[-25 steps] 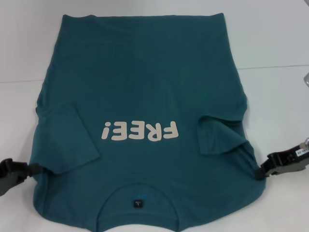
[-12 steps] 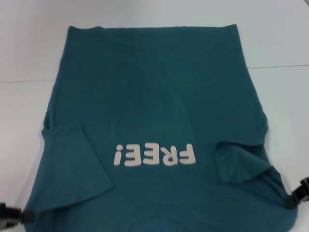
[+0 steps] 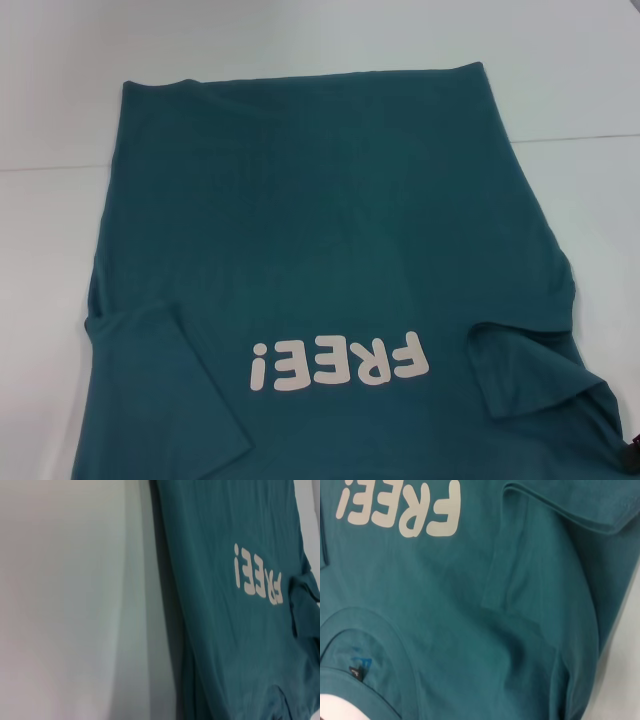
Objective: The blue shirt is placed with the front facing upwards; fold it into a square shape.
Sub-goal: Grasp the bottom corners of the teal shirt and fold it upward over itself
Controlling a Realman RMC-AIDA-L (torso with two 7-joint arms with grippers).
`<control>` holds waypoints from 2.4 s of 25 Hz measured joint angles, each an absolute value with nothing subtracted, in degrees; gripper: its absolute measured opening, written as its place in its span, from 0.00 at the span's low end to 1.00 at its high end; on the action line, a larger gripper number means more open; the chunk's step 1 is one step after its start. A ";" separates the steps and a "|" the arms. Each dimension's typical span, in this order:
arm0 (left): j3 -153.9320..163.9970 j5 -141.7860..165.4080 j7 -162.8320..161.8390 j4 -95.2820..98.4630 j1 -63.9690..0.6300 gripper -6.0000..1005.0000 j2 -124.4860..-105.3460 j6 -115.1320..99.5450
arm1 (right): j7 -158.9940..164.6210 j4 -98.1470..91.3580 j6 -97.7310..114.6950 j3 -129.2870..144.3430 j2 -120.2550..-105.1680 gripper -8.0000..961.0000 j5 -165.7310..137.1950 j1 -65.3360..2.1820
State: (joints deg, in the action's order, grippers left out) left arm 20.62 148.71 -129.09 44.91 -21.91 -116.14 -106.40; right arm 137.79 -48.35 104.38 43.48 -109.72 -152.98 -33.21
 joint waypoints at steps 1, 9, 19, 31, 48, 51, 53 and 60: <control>20.79 148.90 -128.85 44.94 -21.81 0.01 -116.19 -106.64 | 137.74 -48.35 104.37 43.39 -109.72 0.04 -153.22 -33.19; 20.54 147.00 -127.69 43.71 -24.02 0.01 -115.59 -108.21 | 135.81 -48.47 103.65 39.94 -110.20 0.04 -152.27 -33.83; 20.10 144.93 -135.29 38.42 -33.95 0.01 -113.53 -97.77 | 138.52 -48.31 95.09 32.02 -110.30 0.04 -141.02 -34.19; 20.54 144.85 -138.50 31.09 -44.22 0.01 -114.26 -74.68 | 140.29 -47.19 76.34 33.59 -114.74 0.04 -138.64 -38.67; 27.51 145.16 -140.11 27.24 -53.03 0.01 -114.09 -57.42 | 146.08 -39.38 54.47 44.19 -115.49 0.04 -150.25 -49.00; 28.51 145.17 -141.20 27.61 -53.25 0.01 -114.03 -55.57 | 146.44 -38.67 52.23 44.22 -115.46 0.04 -151.62 -50.19; 28.57 145.17 -141.48 27.64 -53.26 0.01 -113.99 -54.40 | 146.45 -37.64 50.89 44.23 -115.19 0.04 -152.11 -50.96; 28.62 144.90 -141.44 27.69 -53.16 0.01 -113.81 -50.33 | 146.57 -33.25 45.20 44.33 -114.91 0.04 -153.93 -53.59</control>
State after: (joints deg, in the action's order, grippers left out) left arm 28.62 144.90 -141.44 27.69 -53.16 -113.81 -50.33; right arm 146.57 -33.25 45.20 44.33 -114.91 -153.93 -53.59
